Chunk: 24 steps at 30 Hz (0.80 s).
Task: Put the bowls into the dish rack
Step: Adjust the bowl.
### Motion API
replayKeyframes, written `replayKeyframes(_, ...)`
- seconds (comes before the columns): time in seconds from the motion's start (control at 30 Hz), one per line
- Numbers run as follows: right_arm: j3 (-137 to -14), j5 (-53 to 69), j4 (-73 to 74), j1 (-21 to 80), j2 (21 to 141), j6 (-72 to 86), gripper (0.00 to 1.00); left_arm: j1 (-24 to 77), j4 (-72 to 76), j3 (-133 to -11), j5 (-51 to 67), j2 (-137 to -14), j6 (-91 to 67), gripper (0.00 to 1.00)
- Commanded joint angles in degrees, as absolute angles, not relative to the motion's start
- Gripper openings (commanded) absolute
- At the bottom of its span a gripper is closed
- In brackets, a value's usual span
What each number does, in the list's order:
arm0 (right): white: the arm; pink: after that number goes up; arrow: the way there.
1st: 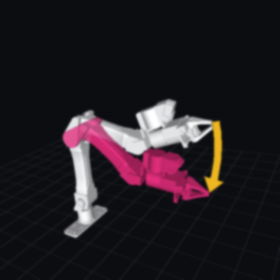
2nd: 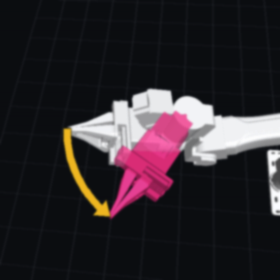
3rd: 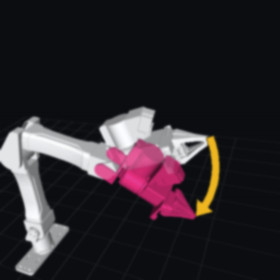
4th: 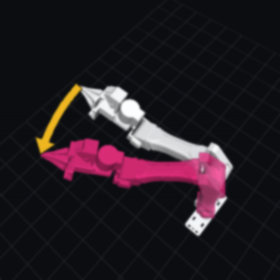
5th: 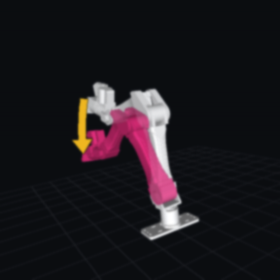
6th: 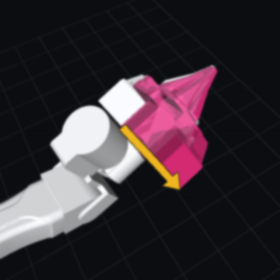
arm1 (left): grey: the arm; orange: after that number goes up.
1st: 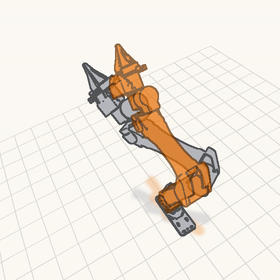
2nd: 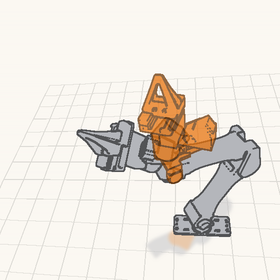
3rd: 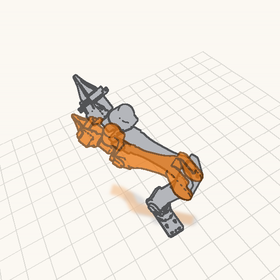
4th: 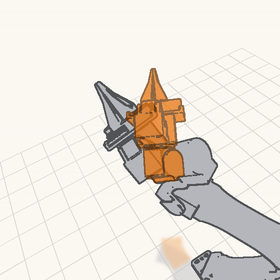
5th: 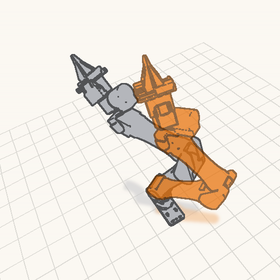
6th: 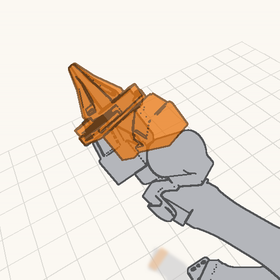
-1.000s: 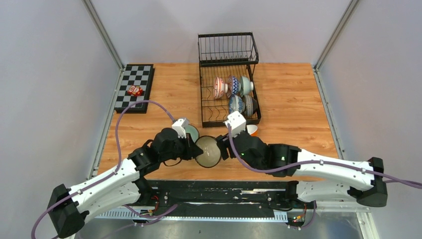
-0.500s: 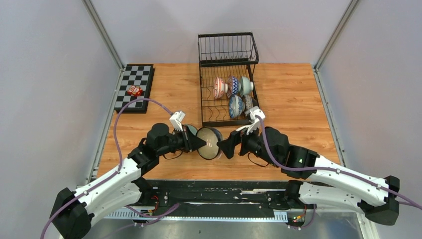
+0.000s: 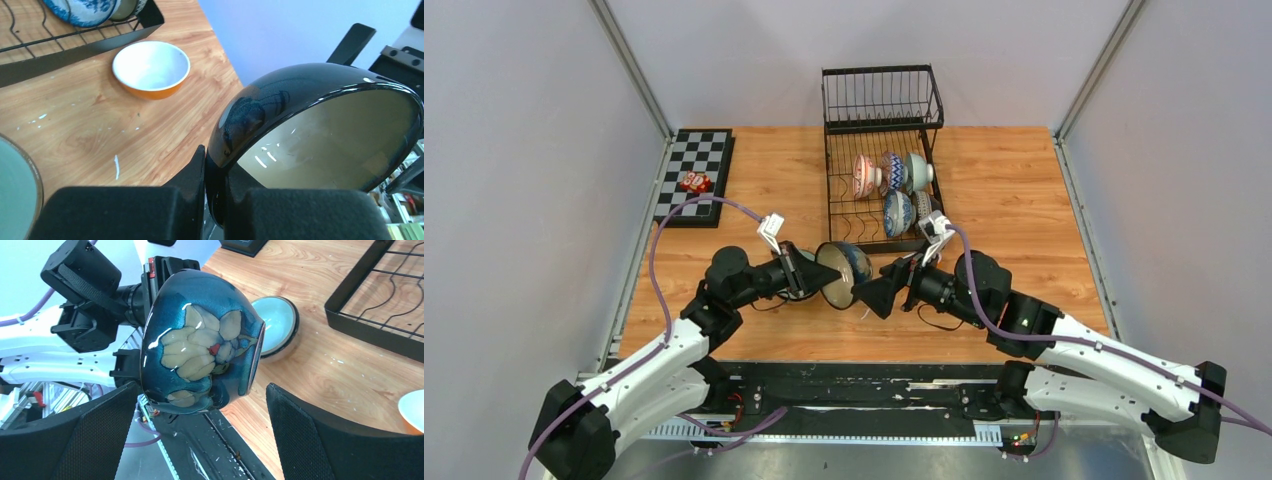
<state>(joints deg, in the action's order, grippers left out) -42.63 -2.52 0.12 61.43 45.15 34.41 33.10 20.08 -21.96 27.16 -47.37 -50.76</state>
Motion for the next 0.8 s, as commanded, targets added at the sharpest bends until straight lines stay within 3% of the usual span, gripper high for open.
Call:
replayKeyframes(0.0, -41.76, 1.88, -4.46, 60.82, 45.55, 36.67, 1.00, 32.01, 32.83, -21.37, 31.08, -46.72, -55.21, 0.00)
replayKeyframes(0.77, -43.29, 5.01, -12.39, 60.86, 48.53, 36.75, 1.00, 31.44, 30.18, -21.65, 28.22, -46.68, -54.63, 0.00)
